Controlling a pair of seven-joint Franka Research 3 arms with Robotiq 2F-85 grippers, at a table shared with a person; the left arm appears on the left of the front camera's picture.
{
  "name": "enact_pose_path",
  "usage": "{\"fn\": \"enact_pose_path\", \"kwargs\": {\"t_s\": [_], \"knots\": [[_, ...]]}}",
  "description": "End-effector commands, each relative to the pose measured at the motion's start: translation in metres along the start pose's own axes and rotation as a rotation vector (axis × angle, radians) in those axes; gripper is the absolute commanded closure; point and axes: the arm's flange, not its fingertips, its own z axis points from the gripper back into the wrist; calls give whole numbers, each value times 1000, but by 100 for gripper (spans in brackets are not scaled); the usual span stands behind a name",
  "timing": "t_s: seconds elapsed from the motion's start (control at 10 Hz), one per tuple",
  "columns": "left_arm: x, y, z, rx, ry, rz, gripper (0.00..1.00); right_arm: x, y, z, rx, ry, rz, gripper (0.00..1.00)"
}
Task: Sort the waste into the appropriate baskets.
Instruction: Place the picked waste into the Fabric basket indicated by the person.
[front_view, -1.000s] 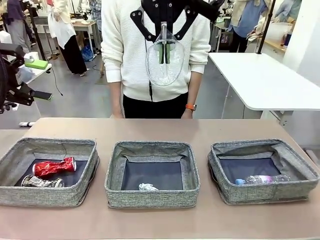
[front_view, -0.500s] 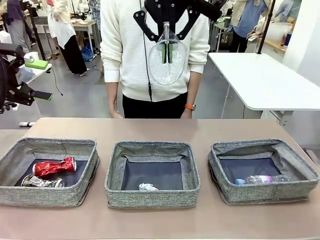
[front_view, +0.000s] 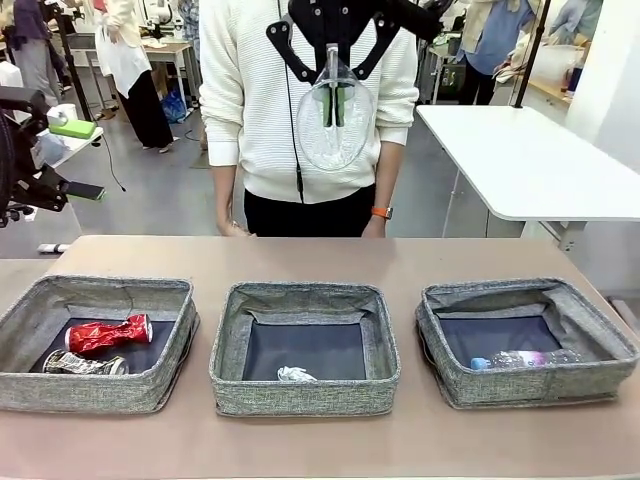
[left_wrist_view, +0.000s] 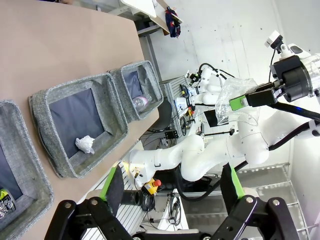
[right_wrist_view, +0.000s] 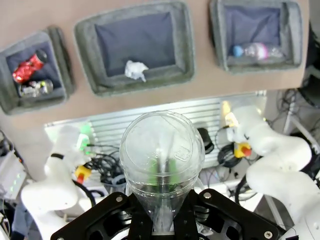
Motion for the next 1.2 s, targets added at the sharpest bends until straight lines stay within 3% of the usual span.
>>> {"fn": "enact_pose_path", "kwargs": {"t_s": [0.0, 1.1], "knots": [[0, -2, 0, -23, -7, -20, 0, -2, -2, 1, -5, -6, -17, 93], [0, -2, 0, -23, -7, -20, 0, -2, -2, 1, -5, -6, -17, 93]]}}
